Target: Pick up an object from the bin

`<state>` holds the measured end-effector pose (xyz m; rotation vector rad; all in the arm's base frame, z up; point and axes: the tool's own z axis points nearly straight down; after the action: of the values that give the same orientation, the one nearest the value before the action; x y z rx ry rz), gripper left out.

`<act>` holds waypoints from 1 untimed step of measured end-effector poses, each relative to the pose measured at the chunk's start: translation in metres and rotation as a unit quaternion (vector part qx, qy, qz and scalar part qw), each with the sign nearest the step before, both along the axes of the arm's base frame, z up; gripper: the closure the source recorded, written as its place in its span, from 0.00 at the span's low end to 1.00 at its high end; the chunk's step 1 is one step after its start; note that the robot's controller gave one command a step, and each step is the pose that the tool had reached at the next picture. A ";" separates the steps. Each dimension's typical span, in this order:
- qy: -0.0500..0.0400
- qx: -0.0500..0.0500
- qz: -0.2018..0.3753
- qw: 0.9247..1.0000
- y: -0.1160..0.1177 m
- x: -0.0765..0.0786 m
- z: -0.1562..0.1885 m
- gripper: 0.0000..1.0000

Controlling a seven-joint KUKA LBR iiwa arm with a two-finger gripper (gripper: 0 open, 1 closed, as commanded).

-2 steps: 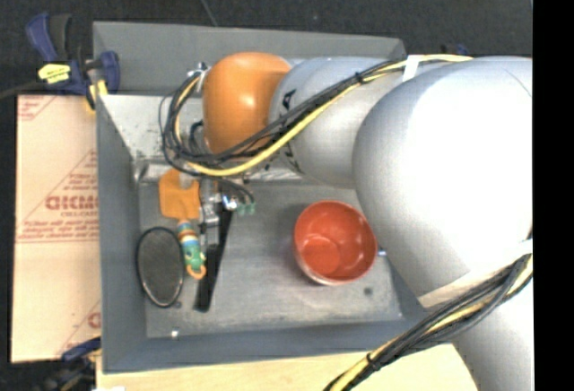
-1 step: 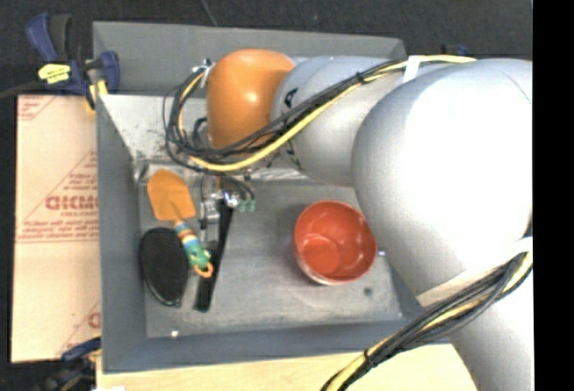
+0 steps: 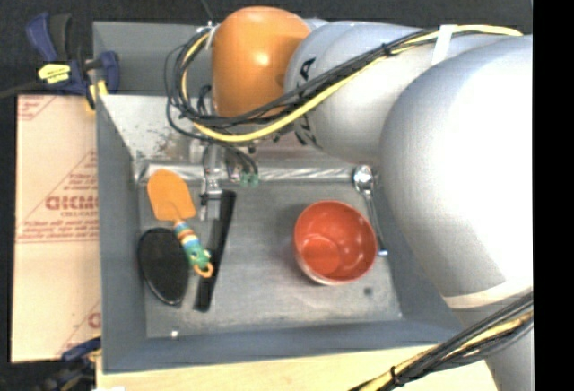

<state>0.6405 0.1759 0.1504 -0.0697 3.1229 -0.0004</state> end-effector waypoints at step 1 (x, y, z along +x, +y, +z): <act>-0.003 0.001 0.029 1.000 0.009 0.010 -0.038 0.00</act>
Offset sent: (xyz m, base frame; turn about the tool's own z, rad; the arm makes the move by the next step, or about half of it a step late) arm -0.0202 0.0607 -0.0733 -0.2695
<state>0.6502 0.1846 0.1129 -0.1596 3.1141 0.0048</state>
